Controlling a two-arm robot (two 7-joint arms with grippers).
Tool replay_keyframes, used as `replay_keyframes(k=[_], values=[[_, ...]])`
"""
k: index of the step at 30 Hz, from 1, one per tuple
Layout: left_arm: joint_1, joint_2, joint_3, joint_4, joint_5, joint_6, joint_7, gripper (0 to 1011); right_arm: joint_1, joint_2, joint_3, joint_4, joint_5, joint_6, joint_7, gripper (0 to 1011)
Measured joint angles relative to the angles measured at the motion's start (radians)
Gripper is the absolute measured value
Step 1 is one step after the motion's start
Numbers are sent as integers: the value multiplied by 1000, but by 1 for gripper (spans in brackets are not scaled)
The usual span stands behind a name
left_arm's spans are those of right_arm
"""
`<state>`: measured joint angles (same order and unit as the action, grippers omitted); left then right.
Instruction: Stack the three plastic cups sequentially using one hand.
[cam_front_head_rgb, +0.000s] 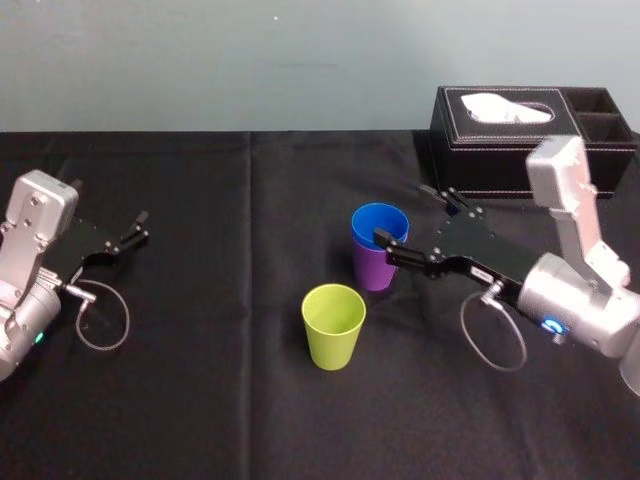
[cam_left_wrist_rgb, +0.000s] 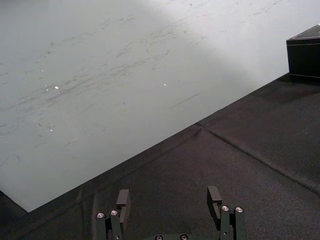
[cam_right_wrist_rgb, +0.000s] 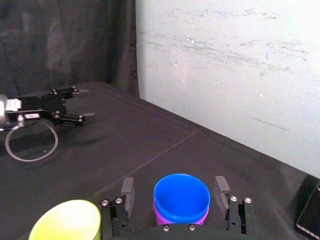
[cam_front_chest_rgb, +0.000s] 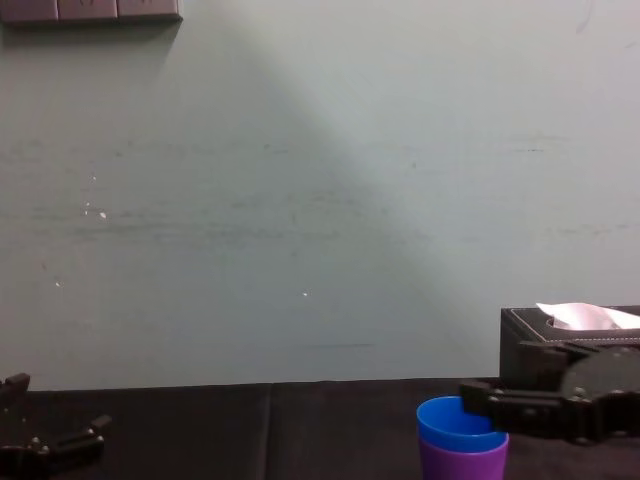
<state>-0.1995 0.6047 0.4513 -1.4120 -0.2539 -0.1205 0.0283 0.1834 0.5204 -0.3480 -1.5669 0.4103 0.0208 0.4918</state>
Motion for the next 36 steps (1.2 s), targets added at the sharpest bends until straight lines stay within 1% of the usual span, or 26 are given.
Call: replay_keyframes(k=[2,5,6,7,9,13,14,16,21,26,31,36], values=[[0,0,0,0,0,0,0,1011,-26,14,11,-22,14,-8,6,1004],[0,0,0,0,0,0,0,1011,-86,49,30,-70,38,-30,22,1004],[0,0,0,0,0,0,0,1011,-86,49,30,-70,38,-30,22,1004],[0,0,0,0,0,0,0,1011,-109,62,34,-85,45,-40,31,1004],[0,0,0,0,0,0,0,1011,-130,76,37,-97,52,-49,41,1004],[0,0,0,0,0,0,0,1011,-196,114,39,-122,66,-86,75,1004],[0,0,0,0,0,0,0,1011,-196,114,39,-122,66,-86,75,1004],[0,0,0,0,0,0,0,1011,-216,127,36,-127,68,-98,87,1004],[0,0,0,0,0,0,0,1011,-240,144,23,-129,65,-120,106,1004],[0,0,0,0,0,0,0,1011,-242,149,4,-119,53,-129,123,1004],[0,0,0,0,0,0,0,1011,-229,144,-16,-101,44,-135,137,1004],[0,0,0,0,0,0,0,1011,-201,128,-44,-70,29,-135,144,1004]])
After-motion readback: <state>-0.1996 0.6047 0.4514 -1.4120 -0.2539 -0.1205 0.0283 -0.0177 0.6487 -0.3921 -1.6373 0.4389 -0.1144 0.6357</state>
